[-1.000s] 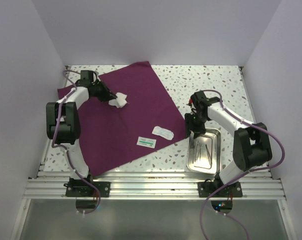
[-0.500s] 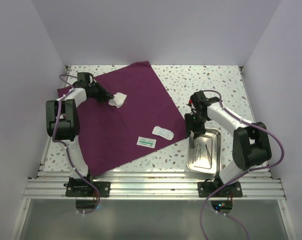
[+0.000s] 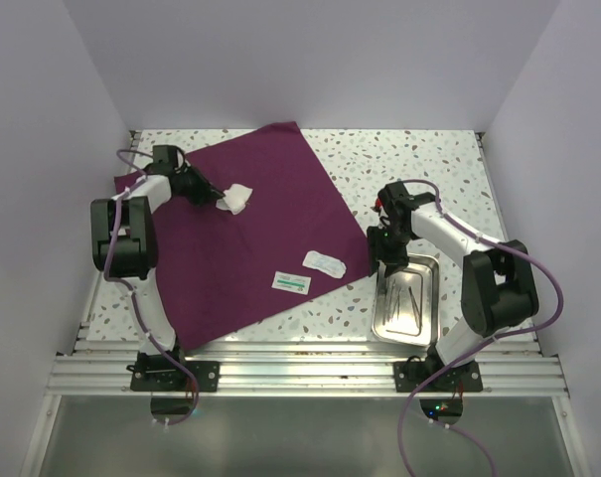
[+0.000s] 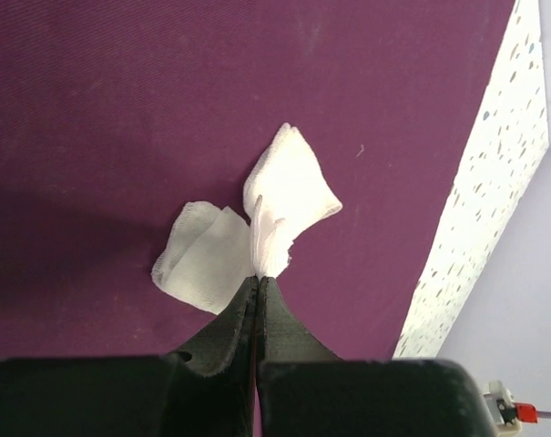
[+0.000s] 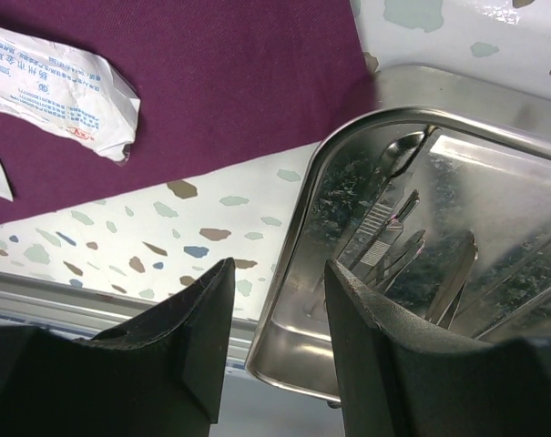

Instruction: Prepare the surgical pack

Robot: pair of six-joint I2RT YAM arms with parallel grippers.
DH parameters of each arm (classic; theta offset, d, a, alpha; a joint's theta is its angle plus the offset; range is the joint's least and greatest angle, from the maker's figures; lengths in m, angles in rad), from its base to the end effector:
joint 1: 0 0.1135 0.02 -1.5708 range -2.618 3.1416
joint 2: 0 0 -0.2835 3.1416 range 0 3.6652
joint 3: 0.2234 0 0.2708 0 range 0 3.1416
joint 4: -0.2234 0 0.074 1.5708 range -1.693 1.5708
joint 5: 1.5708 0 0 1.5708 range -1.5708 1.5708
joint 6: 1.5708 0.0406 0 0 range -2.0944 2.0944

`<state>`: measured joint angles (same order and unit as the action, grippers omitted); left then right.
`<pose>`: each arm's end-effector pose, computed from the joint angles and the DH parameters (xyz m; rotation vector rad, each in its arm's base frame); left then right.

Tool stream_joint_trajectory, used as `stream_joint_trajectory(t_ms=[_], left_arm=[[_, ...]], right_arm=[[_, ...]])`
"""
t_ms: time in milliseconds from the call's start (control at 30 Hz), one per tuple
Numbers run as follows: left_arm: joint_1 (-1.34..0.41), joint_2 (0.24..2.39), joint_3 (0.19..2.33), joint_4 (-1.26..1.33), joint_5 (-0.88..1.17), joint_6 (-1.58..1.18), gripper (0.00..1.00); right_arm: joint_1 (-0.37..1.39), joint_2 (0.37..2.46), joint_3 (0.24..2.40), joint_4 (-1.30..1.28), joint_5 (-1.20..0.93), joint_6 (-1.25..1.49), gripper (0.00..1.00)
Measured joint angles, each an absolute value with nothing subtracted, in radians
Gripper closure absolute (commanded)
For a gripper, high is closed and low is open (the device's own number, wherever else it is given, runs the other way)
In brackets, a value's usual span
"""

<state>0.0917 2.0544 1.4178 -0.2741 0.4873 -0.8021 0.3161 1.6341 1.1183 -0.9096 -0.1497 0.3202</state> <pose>0.4670 0.0238 0.1690 -0.9045 2.3889 -0.8965 0.2964 0.1033 0.2054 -0.0103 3.0372 0.2855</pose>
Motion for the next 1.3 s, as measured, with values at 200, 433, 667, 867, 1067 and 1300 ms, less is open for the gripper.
stream_joint_trajectory(t_ms=[200,433,667,867,1067,1300], left_arm=[[0.092,2.078,1.424,-0.313,0.455,-0.783,1.00],[0.092,2.100,1.438,-0.357,0.408,-0.754,0.95],[0.092,2.100,1.456,-0.384,0.369,-0.714,0.71],[0.091,2.100,1.456,-0.393,0.352,-0.694,0.62],[0.091,2.091,1.450,-0.393,0.348,-0.687,0.57],[0.092,2.089,1.442,-0.382,0.358,-0.688,0.59]], right_arm=[[0.316,1.634,1.118,-0.910,-0.150,0.320,0.52],[0.316,1.636,1.124,-0.912,-0.150,0.320,0.52],[0.316,1.636,1.126,-0.912,-0.150,0.320,0.52],[0.316,1.636,1.126,-0.912,-0.150,0.320,0.52],[0.317,1.636,1.126,-0.911,-0.150,0.321,0.52],[0.323,1.636,1.126,-0.911,-0.150,0.320,0.52]])
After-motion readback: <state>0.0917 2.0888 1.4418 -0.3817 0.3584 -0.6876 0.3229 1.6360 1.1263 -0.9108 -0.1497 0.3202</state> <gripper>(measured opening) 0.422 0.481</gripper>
